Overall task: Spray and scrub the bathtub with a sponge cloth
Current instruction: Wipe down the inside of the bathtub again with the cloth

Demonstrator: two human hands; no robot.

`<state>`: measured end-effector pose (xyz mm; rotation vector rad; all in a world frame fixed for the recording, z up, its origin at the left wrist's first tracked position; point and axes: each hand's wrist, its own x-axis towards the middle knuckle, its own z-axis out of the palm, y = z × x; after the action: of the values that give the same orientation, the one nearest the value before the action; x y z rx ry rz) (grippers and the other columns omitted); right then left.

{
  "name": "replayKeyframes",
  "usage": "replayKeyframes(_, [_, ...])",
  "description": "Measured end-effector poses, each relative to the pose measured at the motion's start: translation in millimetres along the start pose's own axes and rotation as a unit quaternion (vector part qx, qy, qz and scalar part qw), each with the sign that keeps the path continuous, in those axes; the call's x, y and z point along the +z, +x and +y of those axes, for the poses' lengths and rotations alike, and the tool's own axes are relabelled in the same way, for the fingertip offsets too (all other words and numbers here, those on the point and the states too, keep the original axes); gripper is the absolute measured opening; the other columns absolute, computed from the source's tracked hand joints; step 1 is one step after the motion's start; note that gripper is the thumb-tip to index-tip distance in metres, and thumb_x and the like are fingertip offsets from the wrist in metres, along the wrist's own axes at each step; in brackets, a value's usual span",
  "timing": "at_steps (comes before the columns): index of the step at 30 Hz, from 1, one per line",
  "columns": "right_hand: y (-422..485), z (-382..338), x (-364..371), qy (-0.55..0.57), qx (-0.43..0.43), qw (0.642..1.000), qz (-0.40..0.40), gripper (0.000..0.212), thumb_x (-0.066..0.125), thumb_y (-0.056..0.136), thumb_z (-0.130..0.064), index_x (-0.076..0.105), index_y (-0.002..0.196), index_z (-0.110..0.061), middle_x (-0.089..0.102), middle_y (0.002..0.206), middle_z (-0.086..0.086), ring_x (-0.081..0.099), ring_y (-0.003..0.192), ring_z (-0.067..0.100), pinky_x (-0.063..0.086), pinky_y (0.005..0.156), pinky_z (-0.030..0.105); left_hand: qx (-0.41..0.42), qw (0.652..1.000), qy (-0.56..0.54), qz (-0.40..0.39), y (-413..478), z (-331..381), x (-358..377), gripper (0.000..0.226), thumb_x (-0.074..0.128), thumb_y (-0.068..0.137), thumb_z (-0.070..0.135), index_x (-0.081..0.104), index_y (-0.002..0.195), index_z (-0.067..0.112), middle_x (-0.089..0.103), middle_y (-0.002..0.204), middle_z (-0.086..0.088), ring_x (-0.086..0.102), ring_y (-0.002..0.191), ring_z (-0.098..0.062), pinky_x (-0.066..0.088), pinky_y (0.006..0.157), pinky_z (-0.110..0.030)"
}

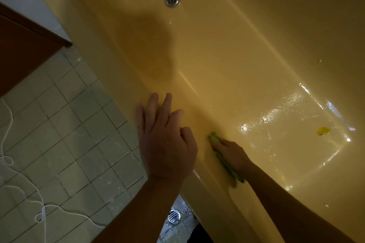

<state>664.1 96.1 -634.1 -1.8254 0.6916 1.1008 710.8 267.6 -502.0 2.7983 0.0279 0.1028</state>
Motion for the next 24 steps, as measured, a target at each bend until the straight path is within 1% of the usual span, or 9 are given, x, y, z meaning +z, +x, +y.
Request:
replayKeyframes(2, [-27.6,-31.3,-2.7,0.021,-0.123,0.992,-0.022,0.052,0.053,0.097,-0.065,0.050,0.146,-0.049,0.051,0.151,-0.015,0.051,0.135,0.011,0.039,0.113,0.034,0.004,1.000,0.000,0.005,1.6,-2.7,-0.4,0.043,0.043,0.085,0.018,0.078,0.108,0.009,0.059,0.149,-0.012,0.040,0.149,-0.035,0.015,0.129,-0.054])
replayKeyframes(5, [-66.7,-51.7,-9.6,0.077,-0.249,0.964,-0.051,0.052,0.062,0.094,-0.053,0.052,0.145,-0.048,0.049,0.148,-0.030,0.046,0.133,-0.012,0.037,0.110,0.014,0.002,1.000,0.006,0.003,6.8,-5.5,-0.8,0.043,0.044,0.086,0.020,0.077,0.110,0.008,0.058,0.150,-0.012,0.038,0.151,-0.035,0.013,0.129,-0.053])
replayKeyframes(8, [-40.5,-19.5,-6.3,0.076,-0.200,0.977,-0.022,0.052,0.062,0.092,-0.055,0.054,0.143,-0.048,0.053,0.148,-0.023,0.051,0.130,-0.006,0.040,0.111,0.020,0.007,1.000,0.008,0.001,8.6,-8.4,-1.4,0.043,0.044,0.084,0.018,0.077,0.109,0.006,0.058,0.149,-0.013,0.039,0.150,-0.035,0.014,0.129,-0.053])
replayKeyframes(13, [33.9,16.9,1.8,0.019,0.057,0.998,0.025,0.062,0.053,0.096,-0.066,0.050,0.149,-0.035,0.054,0.151,0.012,0.053,0.132,0.035,0.043,0.112,0.044,0.001,1.000,0.004,0.010,15.2,-11.3,-0.7,0.043,0.044,0.085,0.017,0.077,0.110,0.006,0.060,0.147,-0.012,0.041,0.149,-0.034,0.012,0.130,-0.051])
replayKeyframes(14, [39.3,8.5,4.8,0.008,0.057,0.998,0.028,0.063,0.052,0.095,-0.067,0.052,0.148,-0.033,0.055,0.150,0.013,0.054,0.131,0.036,0.044,0.111,0.047,-0.001,1.000,0.000,0.011,16.7,-12.0,-0.7,0.043,0.043,0.087,0.018,0.077,0.112,0.006,0.061,0.147,-0.012,0.041,0.149,-0.034,0.013,0.130,-0.051])
replayKeyframes(16, [26.8,-28.2,8.2,0.018,-0.017,0.999,0.026,0.060,0.052,0.094,-0.069,0.054,0.146,-0.039,0.055,0.151,0.005,0.053,0.134,0.029,0.043,0.113,0.045,-0.001,1.000,-0.005,0.012,19.2,-13.9,-0.9,0.045,0.041,0.089,0.018,0.077,0.114,0.007,0.061,0.147,-0.011,0.042,0.149,-0.034,0.014,0.129,-0.051])
replayKeyframes(19, [-31.7,-83.8,3.1,0.084,-0.227,0.970,-0.015,0.046,0.058,0.099,-0.052,0.055,0.144,-0.044,0.050,0.150,-0.022,0.046,0.138,-0.002,0.035,0.115,0.020,-0.005,1.000,-0.003,0.016,24.7,-16.4,-1.6,0.046,0.039,0.092,0.019,0.076,0.116,0.006,0.060,0.148,-0.012,0.042,0.149,-0.034,0.014,0.129,-0.050])
replayKeyframes(21, [-63.3,-96.4,-2.1,0.114,-0.300,0.946,-0.047,0.049,0.060,0.097,-0.042,0.055,0.145,-0.039,0.050,0.148,-0.028,0.043,0.136,-0.013,0.033,0.112,0.010,-0.011,1.000,0.002,0.008,28.7,-18.6,-1.9,0.047,0.038,0.091,0.020,0.075,0.117,0.005,0.059,0.149,-0.012,0.039,0.151,-0.033,0.011,0.130,-0.049])
replayKeyframes(24, [-40.7,-65.4,-3.0,0.089,-0.234,0.967,-0.038,0.051,0.061,0.093,-0.052,0.055,0.143,-0.046,0.051,0.147,-0.026,0.047,0.134,-0.009,0.037,0.114,0.016,-0.012,1.000,0.002,0.011,31.5,-21.8,-2.0,0.047,0.040,0.087,0.016,0.075,0.115,0.004,0.059,0.148,-0.014,0.039,0.151,-0.033,0.014,0.129,-0.052])
